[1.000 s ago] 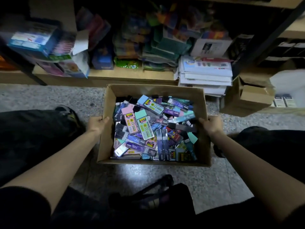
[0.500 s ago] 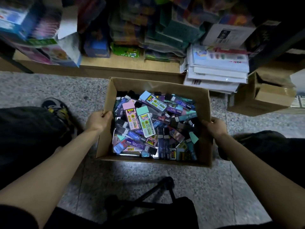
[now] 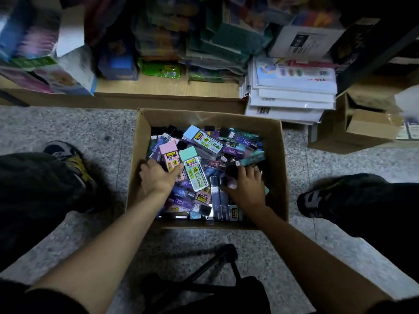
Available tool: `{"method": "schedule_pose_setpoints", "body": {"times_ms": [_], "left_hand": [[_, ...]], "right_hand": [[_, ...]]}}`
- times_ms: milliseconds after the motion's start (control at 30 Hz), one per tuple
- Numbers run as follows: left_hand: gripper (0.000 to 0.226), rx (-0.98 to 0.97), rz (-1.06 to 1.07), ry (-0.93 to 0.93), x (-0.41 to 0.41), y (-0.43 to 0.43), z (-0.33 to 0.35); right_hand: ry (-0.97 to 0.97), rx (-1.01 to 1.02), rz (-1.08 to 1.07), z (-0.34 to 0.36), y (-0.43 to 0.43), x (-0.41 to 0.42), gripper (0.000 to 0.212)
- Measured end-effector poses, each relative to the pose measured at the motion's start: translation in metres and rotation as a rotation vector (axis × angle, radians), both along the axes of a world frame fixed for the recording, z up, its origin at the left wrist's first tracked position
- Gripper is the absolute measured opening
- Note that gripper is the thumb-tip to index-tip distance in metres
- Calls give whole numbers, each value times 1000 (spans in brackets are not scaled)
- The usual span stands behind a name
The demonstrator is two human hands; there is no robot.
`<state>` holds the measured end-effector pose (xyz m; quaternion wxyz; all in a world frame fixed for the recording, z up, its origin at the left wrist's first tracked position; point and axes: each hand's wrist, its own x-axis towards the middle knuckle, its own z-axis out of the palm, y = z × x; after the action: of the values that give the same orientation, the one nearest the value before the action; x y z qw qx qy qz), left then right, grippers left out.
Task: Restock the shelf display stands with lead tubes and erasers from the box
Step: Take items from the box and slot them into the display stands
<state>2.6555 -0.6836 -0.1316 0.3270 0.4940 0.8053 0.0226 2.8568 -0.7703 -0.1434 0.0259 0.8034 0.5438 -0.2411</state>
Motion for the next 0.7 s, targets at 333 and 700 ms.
{"method": "schedule_pose_setpoints", "body": {"times_ms": [333, 700], "left_hand": [[42, -63, -59, -189, -6, 3, -20], [13, 66, 176, -549, -16, -12, -8]], "right_hand": [[376, 21, -203, -7, 2, -16, 58], [721, 35, -581, -4, 1, -12, 49]]}}
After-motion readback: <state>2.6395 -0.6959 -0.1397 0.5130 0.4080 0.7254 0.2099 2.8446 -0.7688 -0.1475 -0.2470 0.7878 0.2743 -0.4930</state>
